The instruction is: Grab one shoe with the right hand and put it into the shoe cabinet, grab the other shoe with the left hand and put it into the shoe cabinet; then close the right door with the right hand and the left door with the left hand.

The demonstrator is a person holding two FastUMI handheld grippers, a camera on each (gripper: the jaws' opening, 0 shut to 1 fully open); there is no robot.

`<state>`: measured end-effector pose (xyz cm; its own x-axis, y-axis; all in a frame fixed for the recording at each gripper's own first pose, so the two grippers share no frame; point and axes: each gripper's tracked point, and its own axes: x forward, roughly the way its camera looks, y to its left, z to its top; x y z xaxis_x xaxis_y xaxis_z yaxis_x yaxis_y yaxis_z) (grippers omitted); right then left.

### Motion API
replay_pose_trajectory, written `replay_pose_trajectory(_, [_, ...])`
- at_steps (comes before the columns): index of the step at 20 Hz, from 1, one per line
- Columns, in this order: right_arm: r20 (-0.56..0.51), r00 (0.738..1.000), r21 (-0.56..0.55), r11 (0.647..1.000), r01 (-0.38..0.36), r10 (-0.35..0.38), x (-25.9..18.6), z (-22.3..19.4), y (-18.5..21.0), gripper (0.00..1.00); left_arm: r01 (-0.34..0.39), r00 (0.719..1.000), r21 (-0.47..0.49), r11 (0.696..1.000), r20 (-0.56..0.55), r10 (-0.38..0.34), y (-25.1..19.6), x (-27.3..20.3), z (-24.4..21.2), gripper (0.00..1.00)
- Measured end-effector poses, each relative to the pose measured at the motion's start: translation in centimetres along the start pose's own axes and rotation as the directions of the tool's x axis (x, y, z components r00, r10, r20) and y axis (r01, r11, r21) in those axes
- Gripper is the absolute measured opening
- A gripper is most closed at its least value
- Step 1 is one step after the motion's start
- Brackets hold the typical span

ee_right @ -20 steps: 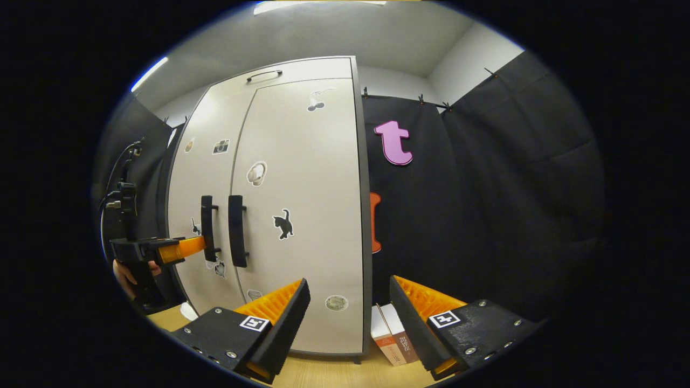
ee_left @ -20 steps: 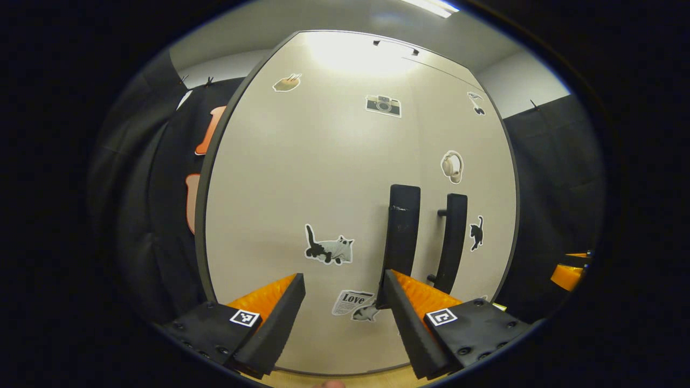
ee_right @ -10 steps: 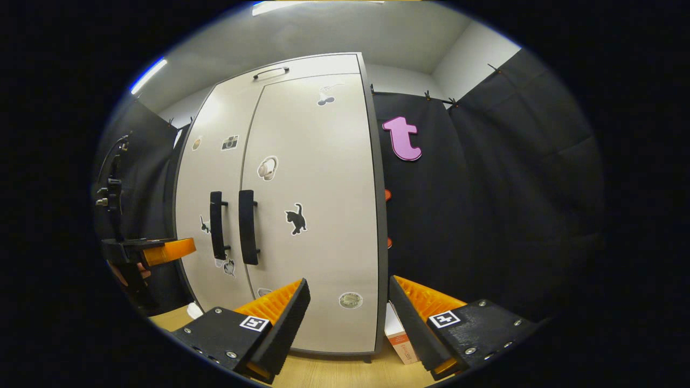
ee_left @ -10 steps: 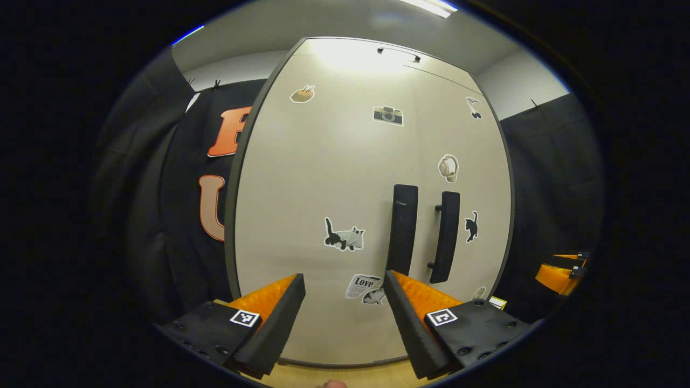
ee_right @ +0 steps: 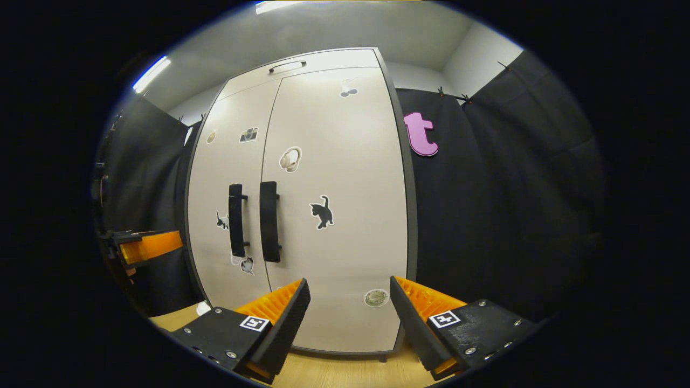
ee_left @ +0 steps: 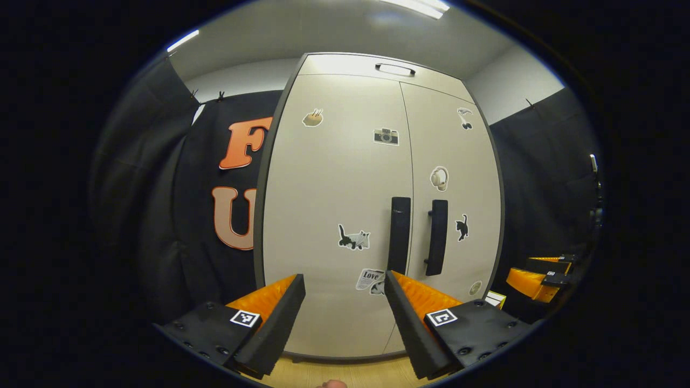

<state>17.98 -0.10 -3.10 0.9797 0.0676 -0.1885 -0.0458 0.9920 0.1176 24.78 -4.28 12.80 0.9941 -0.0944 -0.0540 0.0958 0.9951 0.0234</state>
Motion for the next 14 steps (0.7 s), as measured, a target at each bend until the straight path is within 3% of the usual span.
replay_pose_trajectory(4, [0.001,1.000,-0.001,1.000,-0.022,0.022,-0.1,0.0,1.3,0.92,-0.004,1.000,-0.006,1.000,0.005,0.004,0.2,-0.5,0.2,0.99])
replay_pose_trajectory(14, [0.023,1.000,0.019,1.000,-0.018,0.018,-0.2,1.1,1.6,0.92,0.000,1.000,-0.014,1.000,0.010,0.000,0.6,-0.4,0.6,0.96])
